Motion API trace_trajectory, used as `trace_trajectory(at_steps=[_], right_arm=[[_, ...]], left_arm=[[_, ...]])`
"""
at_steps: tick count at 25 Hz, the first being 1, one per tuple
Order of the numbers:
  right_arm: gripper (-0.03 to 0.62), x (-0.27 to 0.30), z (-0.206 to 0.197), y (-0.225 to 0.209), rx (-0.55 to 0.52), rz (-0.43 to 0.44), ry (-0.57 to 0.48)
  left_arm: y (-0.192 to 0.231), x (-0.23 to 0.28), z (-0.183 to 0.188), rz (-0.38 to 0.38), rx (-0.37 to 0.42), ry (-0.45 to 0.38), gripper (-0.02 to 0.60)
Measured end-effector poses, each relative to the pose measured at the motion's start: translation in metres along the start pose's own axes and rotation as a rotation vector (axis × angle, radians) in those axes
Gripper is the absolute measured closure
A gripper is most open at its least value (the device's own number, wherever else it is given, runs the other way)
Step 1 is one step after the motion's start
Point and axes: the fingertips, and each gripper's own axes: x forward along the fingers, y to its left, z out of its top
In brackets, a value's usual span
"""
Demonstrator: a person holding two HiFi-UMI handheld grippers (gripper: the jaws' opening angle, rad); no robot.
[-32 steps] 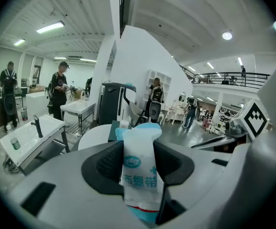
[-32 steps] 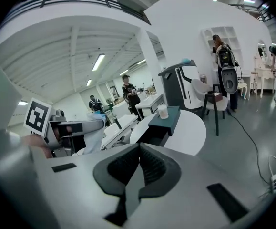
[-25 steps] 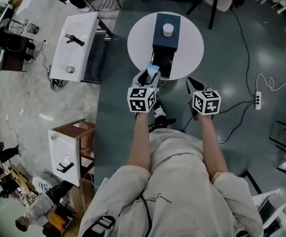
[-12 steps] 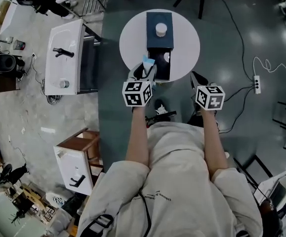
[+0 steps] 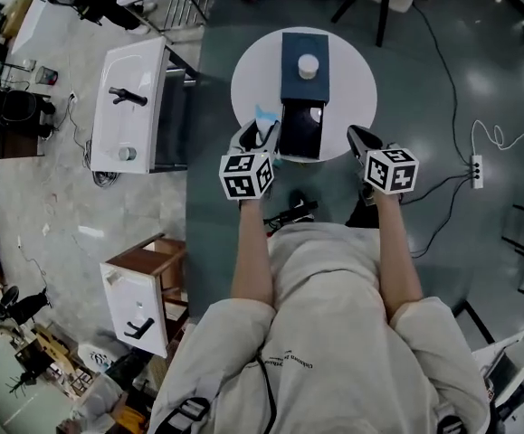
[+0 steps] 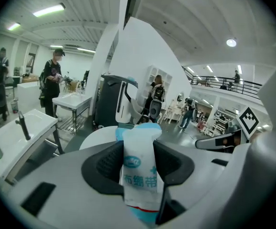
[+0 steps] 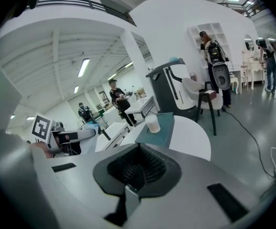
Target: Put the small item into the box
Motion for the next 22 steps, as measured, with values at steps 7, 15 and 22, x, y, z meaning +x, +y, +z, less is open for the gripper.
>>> trace_trajectory(at_steps=[7, 15, 22], right_arm=[[0.559, 0.072, 0.041, 0.021, -0.125, 0.195, 0.075], [0.559, 0.12, 0.076, 0.022, -0.262, 0.416, 0.181], [0.559, 0.134, 0.101, -0.006, -0.28, 0.52, 0.26]], left_arm=[[0.035, 0.007, 0.02, 0.139, -0.044, -0.038, 0.396], [0.042, 0.025, 0.017, 0.338, -0.092, -0.017, 0.394], [0.016, 0.056, 0.017, 0.44, -0.148, 0.042, 0.396]])
